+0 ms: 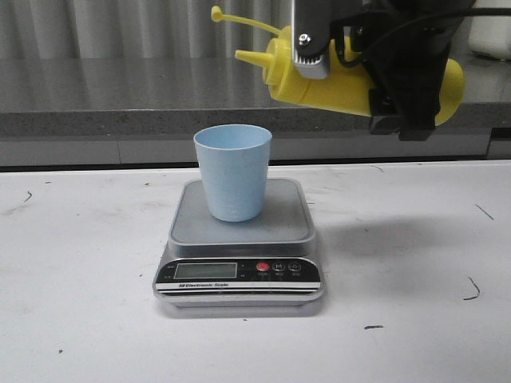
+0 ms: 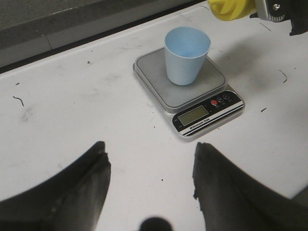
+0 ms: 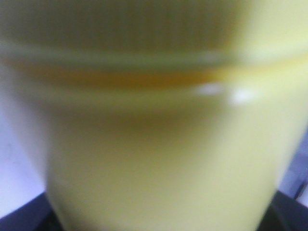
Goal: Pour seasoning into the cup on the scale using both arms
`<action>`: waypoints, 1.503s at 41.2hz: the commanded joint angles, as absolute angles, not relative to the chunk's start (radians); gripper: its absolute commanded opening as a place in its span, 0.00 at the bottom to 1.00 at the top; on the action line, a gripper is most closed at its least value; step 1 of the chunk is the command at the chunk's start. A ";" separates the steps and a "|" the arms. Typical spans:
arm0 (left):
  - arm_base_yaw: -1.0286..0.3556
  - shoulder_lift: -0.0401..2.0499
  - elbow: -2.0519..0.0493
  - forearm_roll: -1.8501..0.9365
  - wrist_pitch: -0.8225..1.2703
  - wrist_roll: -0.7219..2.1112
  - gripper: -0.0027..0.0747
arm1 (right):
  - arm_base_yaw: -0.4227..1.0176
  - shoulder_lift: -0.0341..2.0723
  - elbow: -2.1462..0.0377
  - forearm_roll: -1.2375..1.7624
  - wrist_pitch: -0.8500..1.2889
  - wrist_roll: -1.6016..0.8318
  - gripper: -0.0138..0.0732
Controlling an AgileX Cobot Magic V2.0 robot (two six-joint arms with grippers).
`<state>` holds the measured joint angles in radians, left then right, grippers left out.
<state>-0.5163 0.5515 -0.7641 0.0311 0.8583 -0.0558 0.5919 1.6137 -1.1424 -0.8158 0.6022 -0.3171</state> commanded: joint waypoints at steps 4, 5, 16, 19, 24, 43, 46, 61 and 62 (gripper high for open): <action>-0.521 0.553 -0.791 0.030 0.790 -0.068 0.54 | 0.611 1.613 -1.216 -1.006 0.641 -0.327 0.55; -0.521 0.553 -0.791 0.030 0.790 -0.068 0.54 | 0.614 1.616 -1.216 -1.034 0.640 -0.327 0.55; -0.521 0.553 -0.791 0.030 0.790 -0.068 0.54 | 0.614 1.623 -1.216 -1.369 0.635 -0.327 0.55; -0.521 0.553 -0.791 0.030 0.790 -0.068 0.54 | 0.614 1.623 -1.216 -1.442 0.652 -0.327 0.55; -0.521 0.553 -0.791 0.030 0.790 -0.068 0.54 | 0.615 1.623 -1.216 -1.514 0.658 -0.327 0.55; -0.521 0.553 -0.791 0.030 0.790 -0.068 0.54 | 0.613 1.624 -1.214 -1.353 0.652 -0.064 0.55; -0.521 0.553 -0.791 0.030 0.790 -0.068 0.54 | 0.613 1.626 -1.214 -1.244 0.650 0.057 0.55; -0.521 0.553 -0.791 0.030 0.790 -0.068 0.54 | 0.554 1.625 -1.214 -0.783 0.643 0.263 0.55; -0.521 0.553 -0.791 0.030 0.790 -0.068 0.54 | 0.547 1.621 -1.212 -0.750 0.644 0.263 0.55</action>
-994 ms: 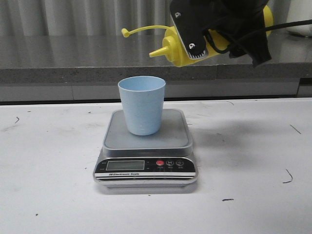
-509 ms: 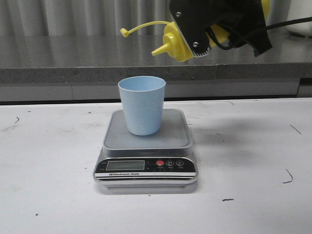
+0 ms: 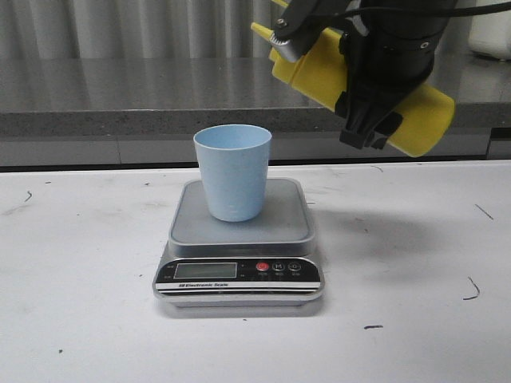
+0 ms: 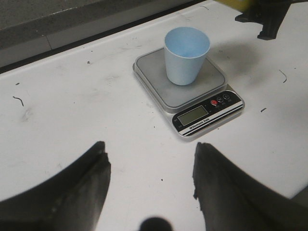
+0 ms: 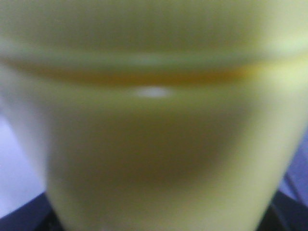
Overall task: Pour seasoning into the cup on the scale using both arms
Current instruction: 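Turn the bottle upright and lower it beside the scale with right gripper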
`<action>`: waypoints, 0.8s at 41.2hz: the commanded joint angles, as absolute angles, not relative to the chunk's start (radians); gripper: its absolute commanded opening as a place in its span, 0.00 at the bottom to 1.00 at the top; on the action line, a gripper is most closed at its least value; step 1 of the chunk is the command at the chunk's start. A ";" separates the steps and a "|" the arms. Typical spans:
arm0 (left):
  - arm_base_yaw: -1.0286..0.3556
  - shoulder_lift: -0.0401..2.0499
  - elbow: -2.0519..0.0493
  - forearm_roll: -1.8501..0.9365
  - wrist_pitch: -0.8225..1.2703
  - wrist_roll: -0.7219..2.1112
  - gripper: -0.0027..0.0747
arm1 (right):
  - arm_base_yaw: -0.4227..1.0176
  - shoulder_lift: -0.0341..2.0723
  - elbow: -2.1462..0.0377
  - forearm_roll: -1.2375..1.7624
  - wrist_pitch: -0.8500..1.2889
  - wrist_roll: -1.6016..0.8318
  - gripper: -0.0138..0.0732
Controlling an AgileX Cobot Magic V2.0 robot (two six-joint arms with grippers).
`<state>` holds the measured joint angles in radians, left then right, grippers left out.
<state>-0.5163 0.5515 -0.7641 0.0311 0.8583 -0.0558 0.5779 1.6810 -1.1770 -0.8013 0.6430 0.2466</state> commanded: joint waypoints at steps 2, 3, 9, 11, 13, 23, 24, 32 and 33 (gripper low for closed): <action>-0.521 0.553 -0.791 0.030 0.790 -0.068 0.54 | 0.528 1.606 -1.204 -0.705 0.641 0.263 0.55; -0.521 0.553 -0.791 0.030 0.790 -0.068 0.54 | 0.519 1.597 -1.196 -0.677 0.632 0.263 0.55; -0.521 0.553 -0.791 0.030 0.790 -0.068 0.54 | 0.445 1.516 -1.098 -0.567 0.451 0.268 0.55; -0.521 0.553 -0.791 0.030 0.790 -0.068 0.54 | 0.416 1.492 -1.060 -0.535 0.376 0.276 0.55; -0.521 0.553 -0.791 0.030 0.790 -0.068 0.54 | 0.382 1.466 -1.014 -0.512 0.289 0.283 0.55; -0.521 0.553 -0.791 0.030 0.790 -0.068 0.54 | 0.224 1.414 -0.798 -0.431 -0.087 0.290 0.55; -0.521 0.553 -0.791 0.030 0.790 -0.068 0.54 | 0.204 1.416 -0.771 -0.417 -0.142 0.290 0.55; -0.521 0.553 -0.791 0.030 0.790 -0.068 0.54 | 0.079 1.435 -0.576 -0.369 -0.617 0.265 0.55; -0.521 0.553 -0.791 0.030 0.790 -0.068 0.54 | 0.064 1.446 -0.562 -0.369 -0.659 0.263 0.55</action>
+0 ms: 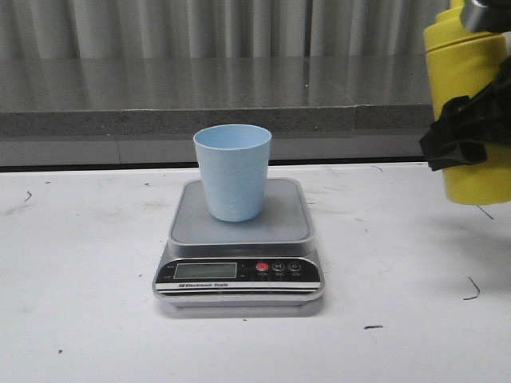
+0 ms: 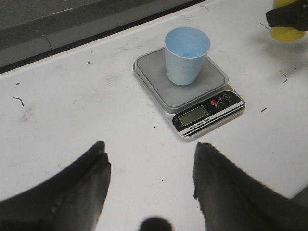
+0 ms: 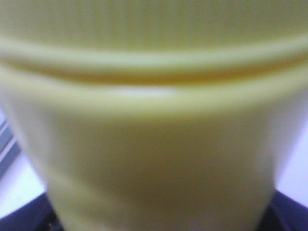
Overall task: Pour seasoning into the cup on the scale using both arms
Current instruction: 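Turn the bottle upright and lower it beside the scale with right gripper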
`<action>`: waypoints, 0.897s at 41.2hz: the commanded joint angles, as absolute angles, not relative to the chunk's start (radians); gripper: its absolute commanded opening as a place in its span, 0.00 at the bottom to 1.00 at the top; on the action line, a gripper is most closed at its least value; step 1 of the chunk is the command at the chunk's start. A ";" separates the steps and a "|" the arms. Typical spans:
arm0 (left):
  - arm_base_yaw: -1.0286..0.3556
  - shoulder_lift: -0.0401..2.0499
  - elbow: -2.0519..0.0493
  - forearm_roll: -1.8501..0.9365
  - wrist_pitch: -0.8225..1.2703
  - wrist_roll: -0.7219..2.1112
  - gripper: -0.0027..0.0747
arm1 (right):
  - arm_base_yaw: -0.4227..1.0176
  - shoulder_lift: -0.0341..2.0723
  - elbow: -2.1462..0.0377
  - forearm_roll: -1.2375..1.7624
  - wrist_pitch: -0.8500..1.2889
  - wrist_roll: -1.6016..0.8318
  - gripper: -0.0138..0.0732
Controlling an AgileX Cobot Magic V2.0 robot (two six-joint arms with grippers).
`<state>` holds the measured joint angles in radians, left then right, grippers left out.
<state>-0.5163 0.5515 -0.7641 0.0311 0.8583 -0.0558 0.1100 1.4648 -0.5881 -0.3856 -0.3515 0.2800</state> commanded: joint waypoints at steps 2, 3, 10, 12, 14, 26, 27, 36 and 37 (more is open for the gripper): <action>-0.521 0.553 -0.791 0.030 0.790 -0.068 0.54 | 0.044 1.475 -0.539 -0.369 -0.755 0.254 0.55; -0.521 0.553 -0.791 0.030 0.790 -0.068 0.54 | 0.037 1.490 -0.534 -0.369 -0.782 0.236 0.55; -0.521 0.553 -0.791 0.030 0.790 -0.068 0.54 | 0.022 1.612 -0.533 -0.369 -0.928 0.171 0.55; -0.521 0.553 -0.791 0.030 0.790 -0.068 0.54 | 0.022 1.646 -0.533 -0.369 -0.983 0.171 0.55; -0.521 0.553 -0.791 0.030 0.790 -0.068 0.54 | 0.022 1.680 -0.533 -0.369 -1.030 0.171 0.55; -0.521 0.553 -0.791 0.030 0.790 -0.068 0.54 | 0.022 1.863 -0.565 -0.361 -1.286 0.049 0.55; -0.521 0.553 -0.791 0.030 0.790 -0.068 0.54 | 0.022 1.872 -0.570 -0.361 -1.285 0.045 0.55; -0.521 0.553 -0.791 0.030 0.790 -0.068 0.54 | 0.023 1.934 -0.617 -0.355 -1.286 0.043 0.60; -0.521 0.553 -0.791 0.030 0.790 -0.068 0.54 | 0.023 1.934 -0.618 -0.354 -1.286 0.043 0.61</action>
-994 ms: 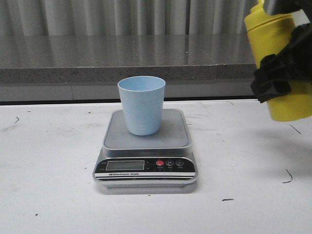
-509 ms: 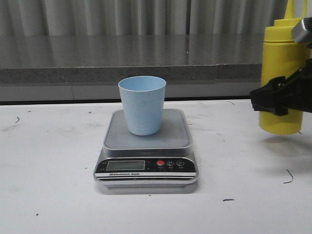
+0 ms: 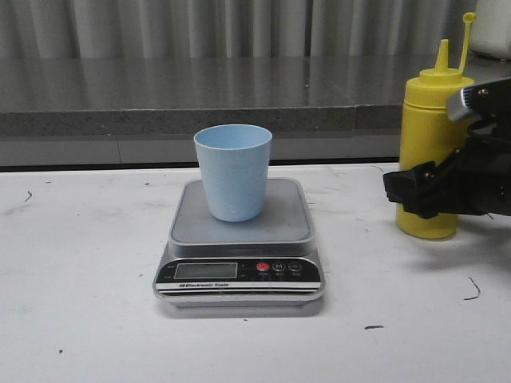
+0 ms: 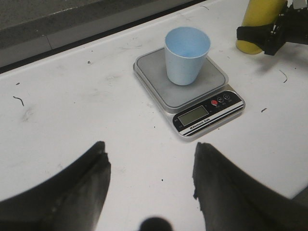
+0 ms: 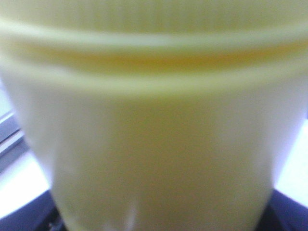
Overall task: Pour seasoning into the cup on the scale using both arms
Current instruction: 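Open the right gripper and withdraw it from the bottle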
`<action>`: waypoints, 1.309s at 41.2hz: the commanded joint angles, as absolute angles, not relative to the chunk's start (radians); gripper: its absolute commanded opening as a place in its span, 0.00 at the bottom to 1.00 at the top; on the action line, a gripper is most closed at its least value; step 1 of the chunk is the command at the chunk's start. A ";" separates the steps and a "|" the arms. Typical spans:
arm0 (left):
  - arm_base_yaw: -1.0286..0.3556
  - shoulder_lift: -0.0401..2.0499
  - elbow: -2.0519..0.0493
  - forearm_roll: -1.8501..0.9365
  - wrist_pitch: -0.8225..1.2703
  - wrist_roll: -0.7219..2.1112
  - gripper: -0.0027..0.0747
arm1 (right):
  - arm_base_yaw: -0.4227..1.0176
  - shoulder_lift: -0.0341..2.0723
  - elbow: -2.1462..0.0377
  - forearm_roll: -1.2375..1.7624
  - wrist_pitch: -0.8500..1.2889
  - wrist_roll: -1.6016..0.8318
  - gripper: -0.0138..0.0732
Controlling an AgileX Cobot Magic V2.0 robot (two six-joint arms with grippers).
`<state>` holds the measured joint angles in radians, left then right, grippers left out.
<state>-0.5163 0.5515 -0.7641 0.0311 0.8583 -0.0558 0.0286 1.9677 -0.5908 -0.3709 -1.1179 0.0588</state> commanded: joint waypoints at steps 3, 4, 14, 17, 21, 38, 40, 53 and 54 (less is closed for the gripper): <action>-0.521 0.553 -0.791 0.030 0.790 -0.068 0.54 | 0.023 1.934 -0.618 -0.354 -1.286 0.043 0.71; -0.521 0.553 -0.791 0.030 0.790 -0.068 0.54 | 0.023 1.934 -0.617 -0.354 -1.285 0.043 0.75; -0.521 0.553 -0.791 0.030 0.790 -0.068 0.54 | 0.023 1.932 -0.600 -0.353 -1.282 0.061 0.92; -0.521 0.553 -0.791 0.030 0.790 -0.068 0.54 | 0.023 1.922 -0.575 -0.337 -1.276 0.083 0.92; -0.521 0.553 -0.791 0.030 0.790 -0.068 0.54 | 0.023 1.891 -0.530 -0.301 -1.253 0.122 0.92; -0.521 0.553 -0.791 0.030 0.790 -0.068 0.54 | 0.030 1.476 -0.468 -0.382 -0.492 0.339 0.92; -0.521 0.553 -0.791 0.030 0.790 -0.068 0.54 | 0.041 1.417 -0.477 -0.414 -0.376 0.414 0.92; -0.521 0.553 -0.791 0.030 0.790 -0.068 0.54 | 0.218 1.170 -0.608 -0.485 0.390 0.522 0.92; -0.521 0.553 -0.791 0.030 0.790 -0.068 0.54 | 0.232 1.163 -0.621 -0.476 0.435 0.509 0.92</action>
<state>-0.5163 0.5515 -0.7641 0.0311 0.8583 -0.0558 0.1921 1.2184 -0.5559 -0.4764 0.2826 0.5170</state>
